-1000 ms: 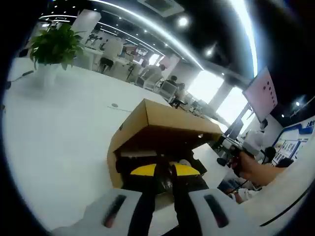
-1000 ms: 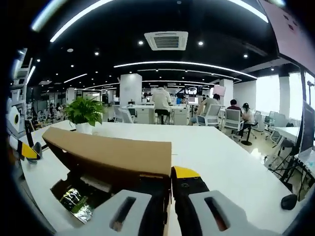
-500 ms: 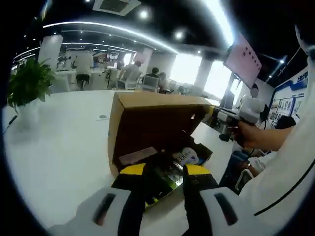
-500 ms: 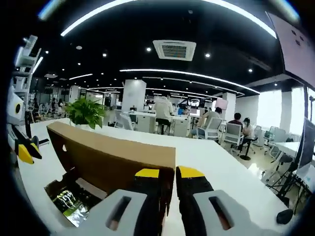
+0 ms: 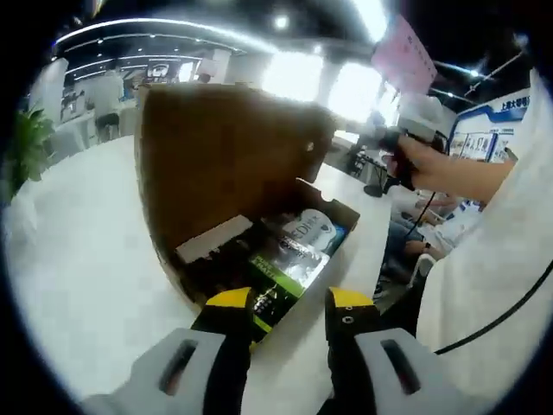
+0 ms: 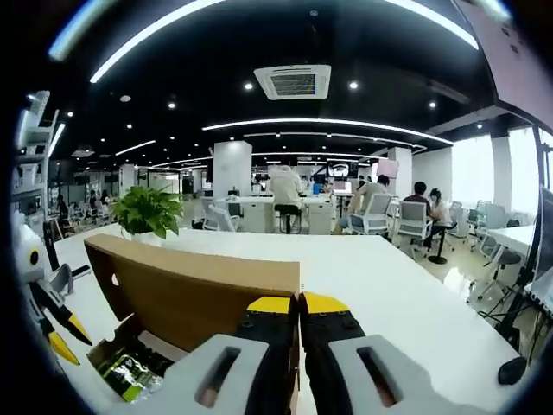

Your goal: Operate the shoe box by opening the lid, removing the specified soft item, and placing it in the target area until the item is outside and the box remains undamaged.

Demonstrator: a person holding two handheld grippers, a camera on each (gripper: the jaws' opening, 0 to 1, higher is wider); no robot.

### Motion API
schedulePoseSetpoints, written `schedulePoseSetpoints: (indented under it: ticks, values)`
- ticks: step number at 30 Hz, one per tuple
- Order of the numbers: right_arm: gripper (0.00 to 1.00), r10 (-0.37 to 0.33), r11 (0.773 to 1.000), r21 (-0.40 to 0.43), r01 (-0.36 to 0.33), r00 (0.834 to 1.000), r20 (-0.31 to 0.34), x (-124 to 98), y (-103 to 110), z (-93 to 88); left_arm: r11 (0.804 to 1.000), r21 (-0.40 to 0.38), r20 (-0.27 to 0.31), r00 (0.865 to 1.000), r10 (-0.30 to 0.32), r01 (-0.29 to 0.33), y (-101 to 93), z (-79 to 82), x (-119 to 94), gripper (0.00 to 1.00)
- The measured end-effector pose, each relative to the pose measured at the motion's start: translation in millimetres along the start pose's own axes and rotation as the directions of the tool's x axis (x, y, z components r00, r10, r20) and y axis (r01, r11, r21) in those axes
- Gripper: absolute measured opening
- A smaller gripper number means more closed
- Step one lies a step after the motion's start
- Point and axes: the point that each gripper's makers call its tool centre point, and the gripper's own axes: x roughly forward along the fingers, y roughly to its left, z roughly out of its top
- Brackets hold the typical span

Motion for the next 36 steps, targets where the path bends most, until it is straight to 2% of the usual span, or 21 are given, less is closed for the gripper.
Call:
schedulePoseSetpoints:
  ticks: [4,6,7,9,11,12,15,18,20,22,24,26,29,32,33,36]
  values:
    - [0.0,0.01,1.0,-0.011,-0.01,1.0,-0.02,2,0,0.8,1.0,0.004,-0.014,1.0,-0.019,0.019,-4.6,-3.5,7,0.34]
    - [0.0,0.013,1.0,-0.01,-0.014,0.999,-0.03,2,0,0.7,0.996,0.084,-0.054,0.999,-0.001,0.006,-1.2,-8.7,9,0.34]
    - [0.0,0.016,1.0,0.008,-0.015,0.999,-0.038,2,0,-0.1,0.995,0.099,-0.068,0.998,-0.003,0.01,-1.2,-10.7,11,0.33]
    - [0.0,0.023,1.0,-0.008,-0.024,0.998,-0.056,2,0,0.2,0.994,0.104,-0.089,0.996,-0.011,0.021,-1.2,-15.5,15,0.31]
    - [0.0,0.032,0.999,-0.002,-0.033,0.997,-0.066,3,-1,0.4,0.998,0.051,-0.123,0.992,-0.025,0.032,0.4,-22.6,18,0.3]
    - [0.01,0.043,0.999,0.015,-0.041,0.995,-0.086,2,-1,-1.6,0.998,0.056,-0.125,0.992,-0.026,0.033,2.6,-24.3,21,0.3]
    - [0.01,0.052,0.998,0.052,-0.047,0.995,-0.085,2,-1,-0.8,0.991,0.126,-0.151,0.988,-0.021,0.04,3.5,-28.3,21,0.29]
    - [0.0,0.041,0.999,-0.006,-0.041,0.998,-0.049,0,0,-1.6,0.994,0.103,-0.18,0.983,-0.027,0.046,3.2,-32.2,23,0.28]
    - [0.0,0.035,0.999,-0.018,-0.036,0.998,-0.047,-3,1,-3.2,0.993,0.108,-0.169,0.985,-0.031,0.05,3.5,-30.7,23,0.25]
    - [0.0,0.031,0.998,-0.047,-0.033,0.998,-0.046,-3,1,-3.0,0.991,0.131,-0.175,0.984,-0.01,0.034,7.2,-30.7,24,0.22]
    - [0.0,0.031,0.998,-0.057,-0.033,0.998,-0.048,-2,1,-2.7,0.983,0.175,-0.198,0.98,-0.019,0.054,5.0,-33.7,26,0.22]
    - [0.0,0.031,0.997,-0.065,-0.035,0.997,-0.064,-1,1,-2.2,0.97,0.235,-0.235,0.972,-0.006,0.063,4.3,-38.1,27,0.2]
    - [0.01,0.044,0.996,-0.077,-0.052,0.994,-0.096,0,0,-2.7,0.967,0.248,-0.256,0.967,0.015,0.051,5.6,-41.1,29,0.12]
    - [0.01,0.076,0.993,-0.077,-0.093,0.976,-0.203,1,2,-16.6,0.96,0.276,-0.254,0.967,0.023,0.05,8.6,-40.6,29,0.09]
    - [0.01,0.077,0.993,-0.077,-0.092,0.981,-0.178,2,1,-12.4,0.958,0.281,-0.266,0.964,0.028,0.05,9.0,-41.7,29,0.09]
    - [0.01,0.095,0.992,-0.059,-0.107,0.979,-0.18,1,1,-12.1,0.953,0.299,-0.267,0.963,0.033,0.05,9.5,-42.4,30,0.09]
